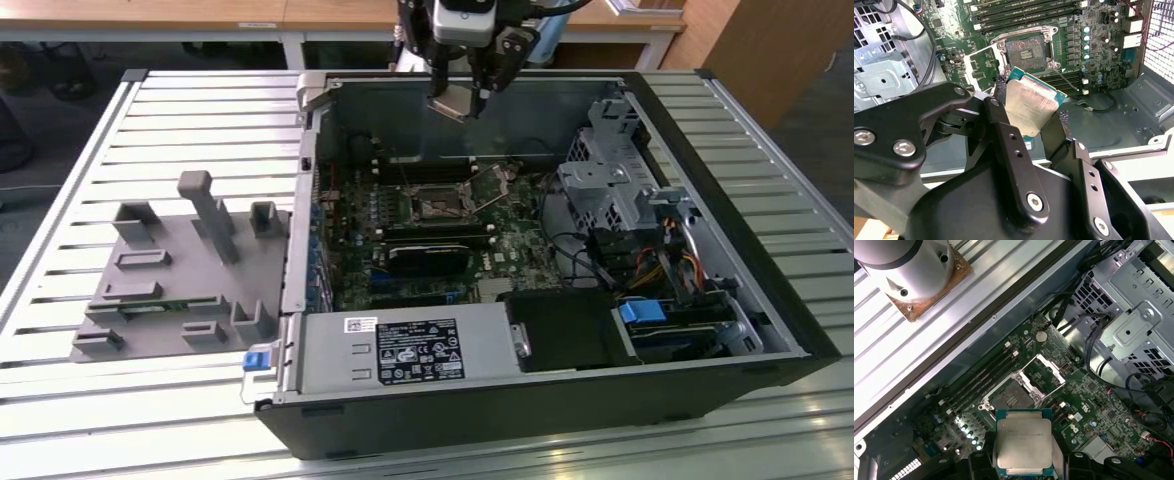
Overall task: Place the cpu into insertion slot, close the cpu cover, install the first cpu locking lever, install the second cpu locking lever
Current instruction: 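Place the cpu into insertion slot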
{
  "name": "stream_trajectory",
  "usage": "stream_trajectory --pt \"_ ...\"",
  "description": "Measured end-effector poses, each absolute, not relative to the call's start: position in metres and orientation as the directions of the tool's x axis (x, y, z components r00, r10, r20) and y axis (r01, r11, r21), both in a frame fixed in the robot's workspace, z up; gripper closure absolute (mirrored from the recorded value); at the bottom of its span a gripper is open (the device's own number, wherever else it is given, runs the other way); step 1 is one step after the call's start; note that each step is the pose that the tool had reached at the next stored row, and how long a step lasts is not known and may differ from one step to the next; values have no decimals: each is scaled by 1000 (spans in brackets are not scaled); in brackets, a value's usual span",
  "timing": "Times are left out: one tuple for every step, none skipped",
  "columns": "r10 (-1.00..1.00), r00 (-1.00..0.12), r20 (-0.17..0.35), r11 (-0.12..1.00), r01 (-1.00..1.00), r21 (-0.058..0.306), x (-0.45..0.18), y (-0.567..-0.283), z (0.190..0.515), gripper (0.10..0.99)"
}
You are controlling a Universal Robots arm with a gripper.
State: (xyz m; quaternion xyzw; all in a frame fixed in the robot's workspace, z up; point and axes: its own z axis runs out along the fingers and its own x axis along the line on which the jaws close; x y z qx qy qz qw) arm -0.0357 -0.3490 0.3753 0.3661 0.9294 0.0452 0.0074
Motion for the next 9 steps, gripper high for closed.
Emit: stream_trajectory --pt "685 -728 19 724 684 89 -36 -349 375 561" --pt "690 -723 19 720 689 89 -36 -349 375 561" --pt "695 -719 19 715 694 89 -36 -349 375 561" --pt "701 -713 19 709 699 89 -36 -349 375 561" --pt "707 -707 19 703 705 89 -36 -349 375 561" --pt "713 -701 19 697 712 89 -36 -349 375 561" --pt "720 -694 19 690 718 89 -36 -349 375 561" --pt "727 -687 19 683 725 89 -36 -349 374 561" --pt "733 -680 19 677 731 89 -36 -349 374 561"
